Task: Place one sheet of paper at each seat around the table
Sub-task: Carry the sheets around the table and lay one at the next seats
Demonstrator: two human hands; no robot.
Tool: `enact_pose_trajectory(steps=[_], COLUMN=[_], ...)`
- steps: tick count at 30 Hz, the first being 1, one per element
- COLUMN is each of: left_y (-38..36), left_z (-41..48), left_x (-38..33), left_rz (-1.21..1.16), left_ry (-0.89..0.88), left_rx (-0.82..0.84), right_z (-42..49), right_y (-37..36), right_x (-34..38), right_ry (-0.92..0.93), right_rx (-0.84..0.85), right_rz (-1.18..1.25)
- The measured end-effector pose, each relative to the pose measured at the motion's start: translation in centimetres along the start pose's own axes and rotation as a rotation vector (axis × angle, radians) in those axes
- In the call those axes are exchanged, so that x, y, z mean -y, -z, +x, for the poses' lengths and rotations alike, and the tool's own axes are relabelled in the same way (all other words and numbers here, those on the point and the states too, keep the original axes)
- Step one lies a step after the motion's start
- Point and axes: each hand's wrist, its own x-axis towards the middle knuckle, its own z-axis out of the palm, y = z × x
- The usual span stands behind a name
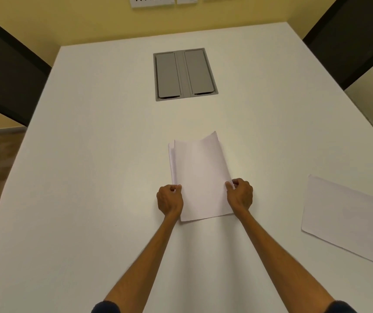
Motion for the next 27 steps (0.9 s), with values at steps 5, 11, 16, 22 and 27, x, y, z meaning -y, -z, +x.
enact_pose_trajectory(steps=[5, 11, 16, 22, 27], left_y=[1.9, 4.8, 6.8, 9.5, 11.3], left_z=[-1.7, -5.2, -9.9, -16.2, -21.1], left_x=[-0.8, -3.4, -5.6, -7.3, -7.0], left_rz=[-0.135, -0.299, -0.391, -0.433, -0.405], left_ry=[0.0, -0.055, -0.134, -0.316, -0.454], left_rx=[0.007, 0.036, 0.106, 0.24, 0.348], right_z=[-0.6, -4.0, -8.1, -14.0, -19.8], right_y=[2.2, 6.6, 11.8, 18.7, 22.9], right_x=[0.5, 1.3, 1.0, -0.4, -2.8], right_ry=[-0.091, -0.126, -0.09, -0.049, -0.023], right_rx=[0.019, 0.018, -0.052, -0.181, -0.28], right_rz=[0.265, 0.474, 0.571, 0.683, 0.752])
